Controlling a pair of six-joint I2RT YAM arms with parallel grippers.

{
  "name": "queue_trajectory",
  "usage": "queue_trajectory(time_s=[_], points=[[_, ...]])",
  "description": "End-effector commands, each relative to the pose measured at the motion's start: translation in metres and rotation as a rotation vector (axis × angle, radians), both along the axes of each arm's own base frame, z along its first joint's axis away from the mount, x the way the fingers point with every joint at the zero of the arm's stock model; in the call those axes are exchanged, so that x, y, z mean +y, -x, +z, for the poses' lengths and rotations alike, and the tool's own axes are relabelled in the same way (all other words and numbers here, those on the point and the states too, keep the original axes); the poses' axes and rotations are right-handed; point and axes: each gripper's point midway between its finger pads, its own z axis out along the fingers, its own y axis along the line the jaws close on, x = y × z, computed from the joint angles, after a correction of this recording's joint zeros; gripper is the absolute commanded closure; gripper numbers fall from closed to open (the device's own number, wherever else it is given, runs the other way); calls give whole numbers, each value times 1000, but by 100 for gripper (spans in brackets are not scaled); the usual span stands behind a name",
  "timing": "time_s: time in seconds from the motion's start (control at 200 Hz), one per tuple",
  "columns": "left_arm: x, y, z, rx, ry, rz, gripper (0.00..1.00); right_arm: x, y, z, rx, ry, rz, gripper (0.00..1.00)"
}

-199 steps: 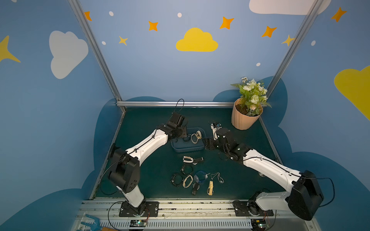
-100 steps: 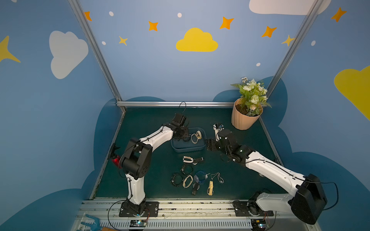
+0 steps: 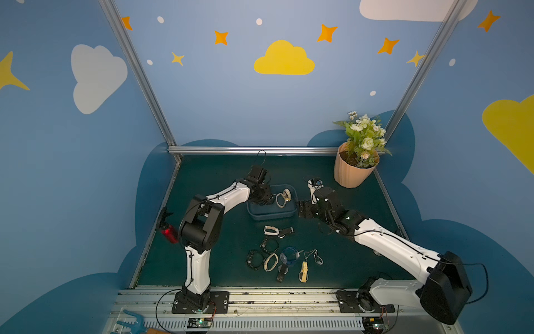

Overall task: Put the watch into the storage box
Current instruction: Place the watch in the storage box.

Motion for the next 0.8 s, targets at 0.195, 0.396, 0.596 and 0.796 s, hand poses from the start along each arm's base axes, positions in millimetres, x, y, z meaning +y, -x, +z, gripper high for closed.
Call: queue_trajectory(time_s=[0.195, 0.396, 0.596, 0.796], points=[[-18, 8, 93, -125, 178, -61, 15, -7, 1, 6, -20, -8, -18, 13], [-10, 44, 141, -169, 238, -97, 0, -7, 3, 0, 13, 0, -13, 13], [8, 107, 154, -155, 199, -230, 0, -8, 4, -9, 29, 9, -6, 13], [46, 129, 133, -288, 126, -140, 0, 3, 2, -19, 89, 2, 14, 13]])
